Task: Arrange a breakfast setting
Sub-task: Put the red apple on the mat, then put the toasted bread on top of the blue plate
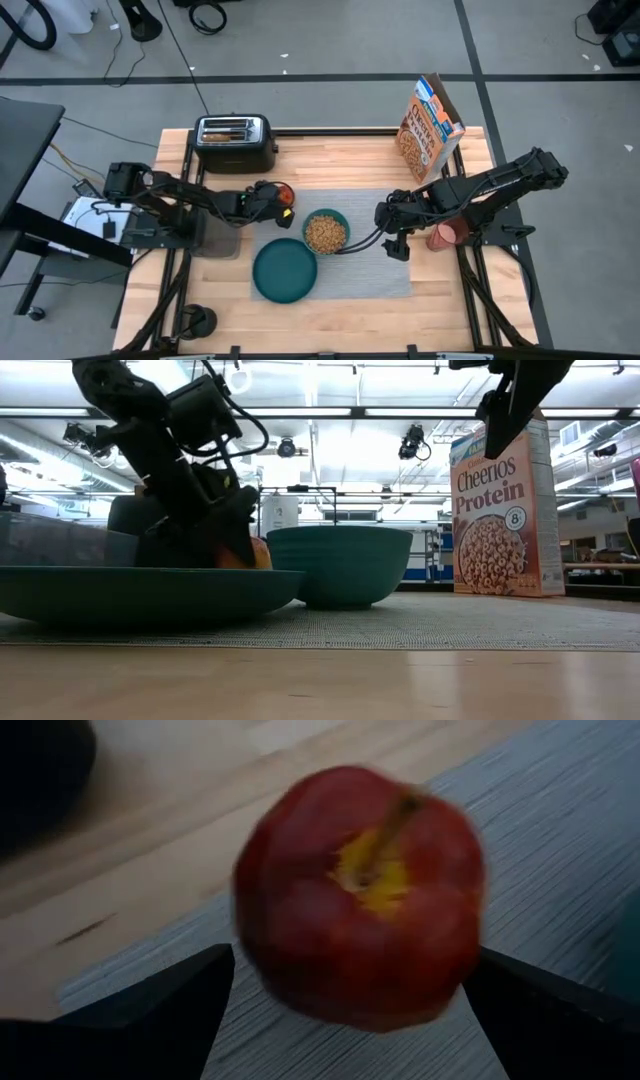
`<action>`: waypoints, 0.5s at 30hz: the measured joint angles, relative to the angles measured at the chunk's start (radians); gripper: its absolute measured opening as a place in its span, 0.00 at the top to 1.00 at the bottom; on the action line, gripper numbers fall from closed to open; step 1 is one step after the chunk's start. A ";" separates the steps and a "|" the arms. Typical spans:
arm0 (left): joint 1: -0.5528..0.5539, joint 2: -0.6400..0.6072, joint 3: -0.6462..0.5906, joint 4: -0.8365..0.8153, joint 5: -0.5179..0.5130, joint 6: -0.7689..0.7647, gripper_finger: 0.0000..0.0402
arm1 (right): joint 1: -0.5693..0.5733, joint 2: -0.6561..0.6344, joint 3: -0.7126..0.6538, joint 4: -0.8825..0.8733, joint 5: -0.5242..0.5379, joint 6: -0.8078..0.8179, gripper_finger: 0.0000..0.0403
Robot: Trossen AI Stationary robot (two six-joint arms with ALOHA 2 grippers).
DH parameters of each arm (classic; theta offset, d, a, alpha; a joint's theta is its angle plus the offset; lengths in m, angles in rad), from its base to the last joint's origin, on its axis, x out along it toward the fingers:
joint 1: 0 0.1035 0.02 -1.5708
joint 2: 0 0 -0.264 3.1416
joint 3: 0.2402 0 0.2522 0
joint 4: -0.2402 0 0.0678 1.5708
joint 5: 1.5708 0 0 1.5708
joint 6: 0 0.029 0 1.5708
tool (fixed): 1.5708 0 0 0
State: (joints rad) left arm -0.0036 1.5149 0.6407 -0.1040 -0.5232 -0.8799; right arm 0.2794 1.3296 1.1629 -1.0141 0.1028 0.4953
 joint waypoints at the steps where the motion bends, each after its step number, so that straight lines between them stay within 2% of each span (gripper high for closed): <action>1: 0.000 -0.008 0.002 -0.006 0.000 0.000 0.03 | 0.000 0.000 0.000 0.000 0.000 0.000 0.03; 10: 0.000 -0.088 0.001 -0.103 0.032 0.011 0.03 | 0.000 0.000 0.000 -0.010 -0.003 -0.005 0.03; 15: -0.005 -0.141 0.001 -0.098 0.069 0.021 0.03 | 0.000 0.000 0.000 -0.012 -0.003 -0.009 0.03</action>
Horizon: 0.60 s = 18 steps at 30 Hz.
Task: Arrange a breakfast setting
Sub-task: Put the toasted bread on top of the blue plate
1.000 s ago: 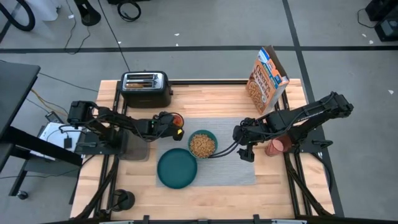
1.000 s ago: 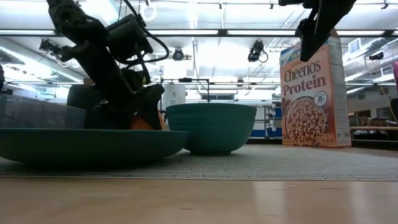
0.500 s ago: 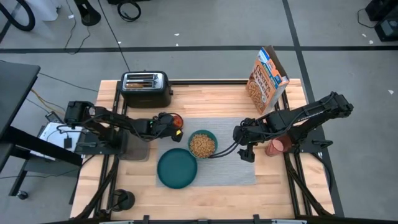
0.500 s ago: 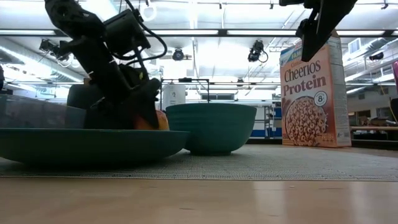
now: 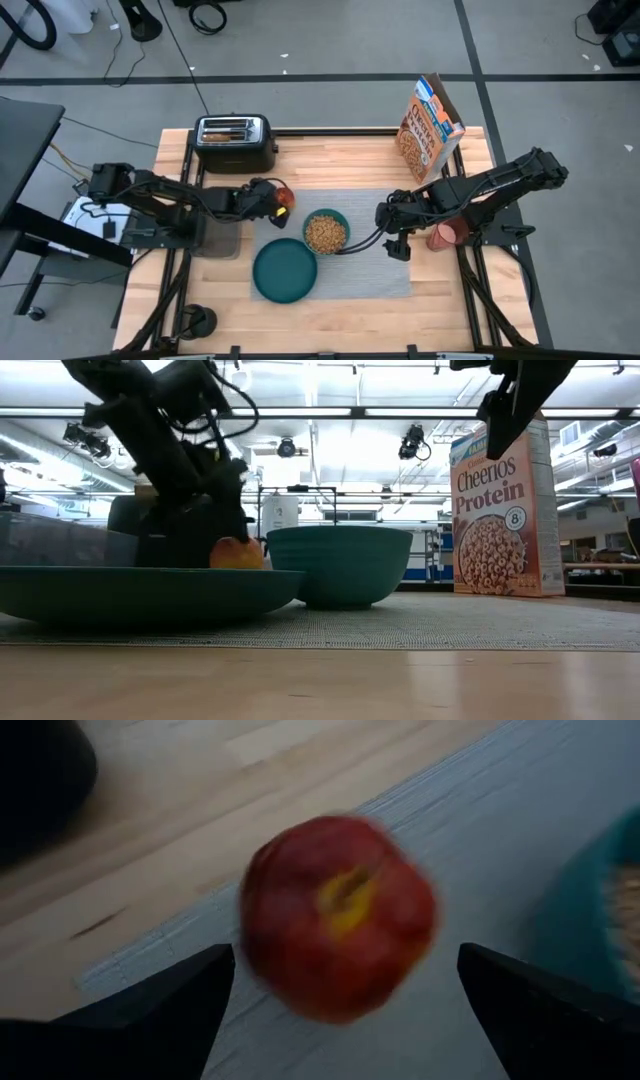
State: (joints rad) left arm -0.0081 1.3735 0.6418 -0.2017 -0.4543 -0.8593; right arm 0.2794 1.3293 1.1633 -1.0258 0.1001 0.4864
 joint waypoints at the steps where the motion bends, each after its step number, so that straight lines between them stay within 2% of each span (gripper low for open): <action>1: -0.001 -0.017 0.000 -0.004 0.005 0.000 0.03 | 0.000 0.000 0.000 0.000 0.000 -0.005 0.03; 5: -0.002 -0.086 0.000 -0.016 0.018 -0.020 0.03 | 0.000 0.000 0.000 -0.001 0.000 -0.010 0.03; 11: 0.006 -0.259 0.005 -0.040 0.056 -0.053 0.03 | 0.000 0.000 0.000 0.002 0.003 -0.010 0.03; 14: 0.026 -0.337 0.065 -0.124 0.057 -0.005 0.03 | 0.000 0.000 0.000 0.005 0.007 -0.010 0.03; 18: 0.094 -0.378 0.242 -0.354 0.074 0.153 0.03 | 0.000 0.000 0.000 0.011 0.007 -0.018 0.03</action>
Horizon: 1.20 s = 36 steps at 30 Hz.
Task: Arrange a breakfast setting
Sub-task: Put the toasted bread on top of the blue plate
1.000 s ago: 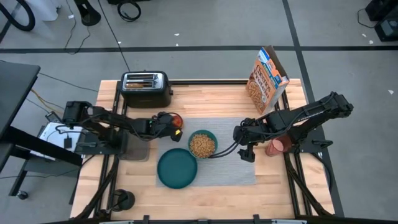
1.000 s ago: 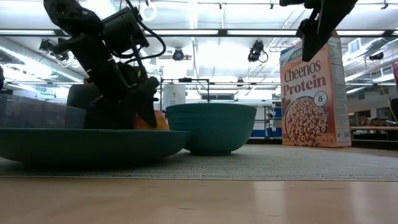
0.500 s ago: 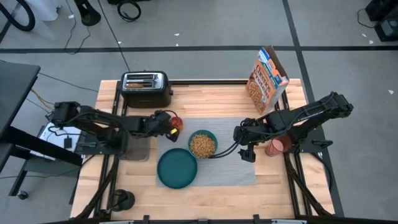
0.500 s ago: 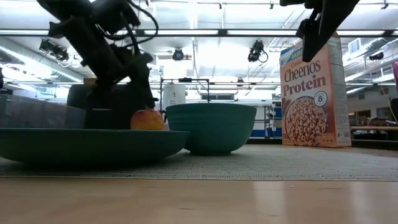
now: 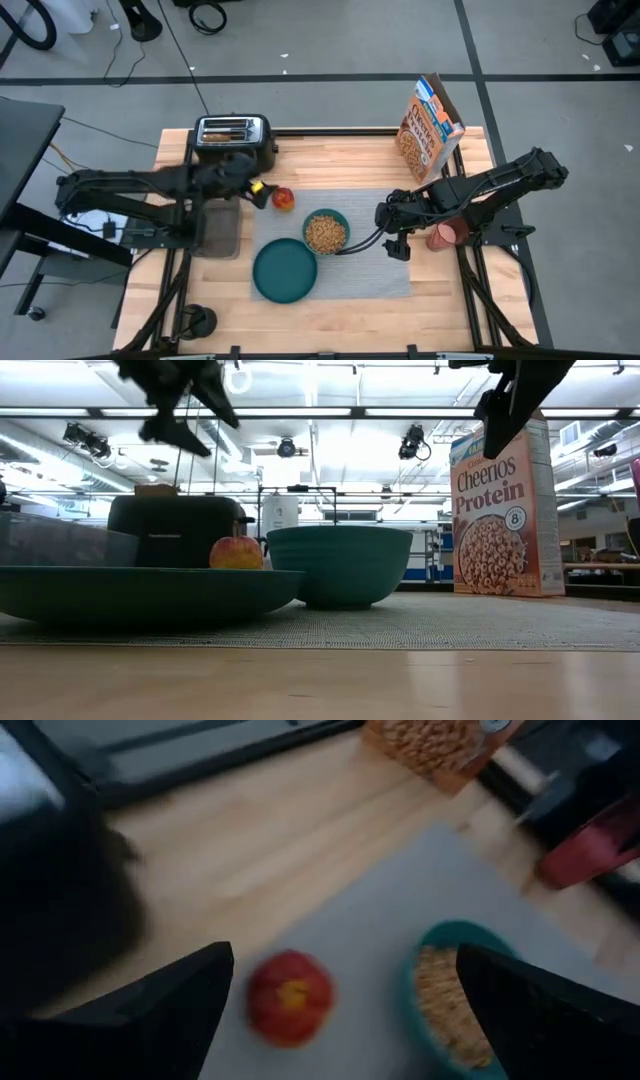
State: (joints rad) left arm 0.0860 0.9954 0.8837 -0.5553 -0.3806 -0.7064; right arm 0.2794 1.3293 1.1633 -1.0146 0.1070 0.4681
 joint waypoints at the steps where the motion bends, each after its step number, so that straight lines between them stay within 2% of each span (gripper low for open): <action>1: 0.030 0.000 0.052 -0.071 0.015 0.047 0.03 | 0.000 0.000 0.000 0.001 0.000 0.000 0.03; 4: 0.149 0.006 0.175 -0.220 0.071 0.178 0.03 | 0.000 0.000 0.000 0.008 0.004 -0.001 0.03; 9: 0.397 0.012 0.291 -0.396 0.257 0.441 0.03 | 0.000 0.000 0.000 0.019 0.005 -0.001 0.03; 14: 0.627 0.012 0.333 -0.518 0.381 0.753 0.03 | 0.002 0.000 0.000 0.021 0.004 -0.007 0.03; 19: 0.798 0.029 0.333 -0.606 0.417 1.096 0.03 | 0.014 0.000 0.000 0.036 0.000 0.003 0.03; 22: 0.835 0.049 0.332 -0.645 0.366 1.238 0.03 | 0.046 0.000 0.000 0.035 -0.023 0.071 0.03; 26: 0.830 0.063 0.332 -0.640 0.274 1.368 0.03 | 0.126 0.000 0.000 0.047 -0.055 0.154 0.04; 31: 0.820 0.124 0.371 -0.699 0.253 1.264 0.03 | 0.197 0.000 0.000 0.081 -0.025 0.220 0.07; 36: 0.820 0.279 0.520 -0.813 0.253 1.280 0.03 | 0.185 -0.007 0.000 0.108 -0.025 0.194 0.10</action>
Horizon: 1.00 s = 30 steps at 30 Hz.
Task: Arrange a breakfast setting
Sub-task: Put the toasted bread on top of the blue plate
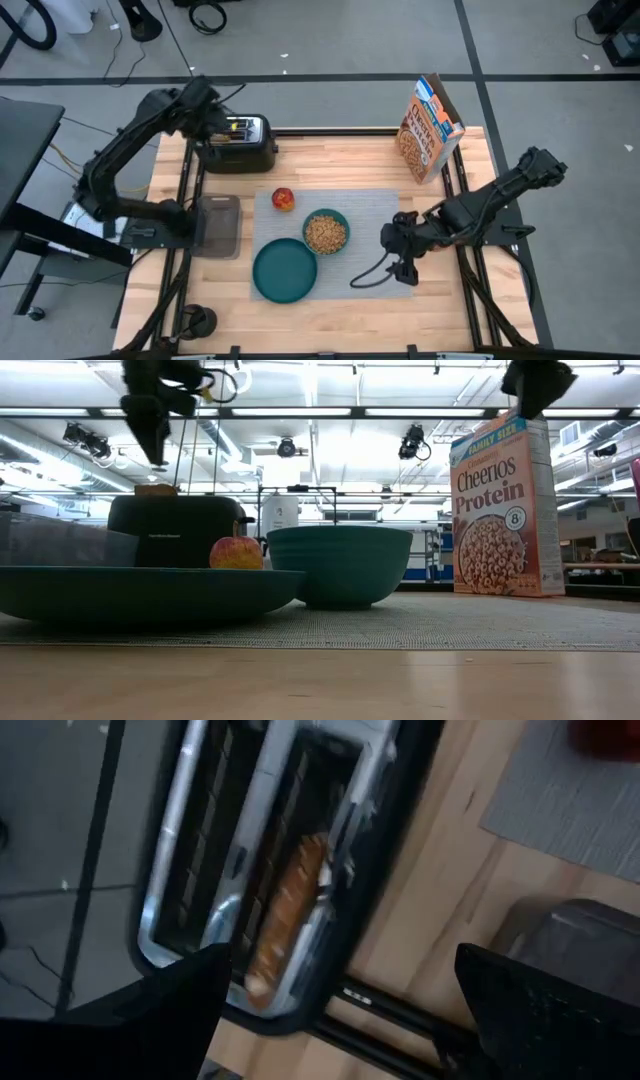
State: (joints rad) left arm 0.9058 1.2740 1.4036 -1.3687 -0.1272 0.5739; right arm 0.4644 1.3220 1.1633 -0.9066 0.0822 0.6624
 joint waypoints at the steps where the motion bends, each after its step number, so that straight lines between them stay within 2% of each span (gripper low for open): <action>1: 0.000 0.028 0.033 -0.009 0.000 0.012 0.03 | -0.012 -0.006 0.000 0.000 0.003 -0.011 0.10; 5: 0.014 0.113 0.129 -0.049 -0.007 0.108 0.03 | -0.053 -0.033 0.000 -0.003 0.016 -0.041 0.10; 9: 0.069 0.153 0.142 -0.028 -0.009 0.195 0.03 | -0.066 -0.061 0.000 0.000 0.040 -0.054 0.10; 14: 0.126 0.209 0.142 -0.019 -0.018 0.190 0.03 | -0.060 -0.074 0.000 0.001 0.044 -0.027 0.10; 19: 0.136 0.244 0.142 -0.017 -0.018 0.183 0.05 | -0.043 -0.074 0.000 0.021 0.045 -0.019 0.10; 23: 0.134 0.268 0.142 -0.021 -0.017 0.182 0.13 | -0.041 -0.074 0.000 0.047 0.048 -0.017 0.10; 30: 0.134 0.272 0.142 -0.054 -0.036 0.178 0.37 | -0.041 -0.074 0.000 0.061 0.055 -0.011 0.10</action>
State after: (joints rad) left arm 1.0397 1.5459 1.5455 -1.4224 -0.1628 0.7521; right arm 0.4232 1.2481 1.1633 -0.8456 0.1373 0.6515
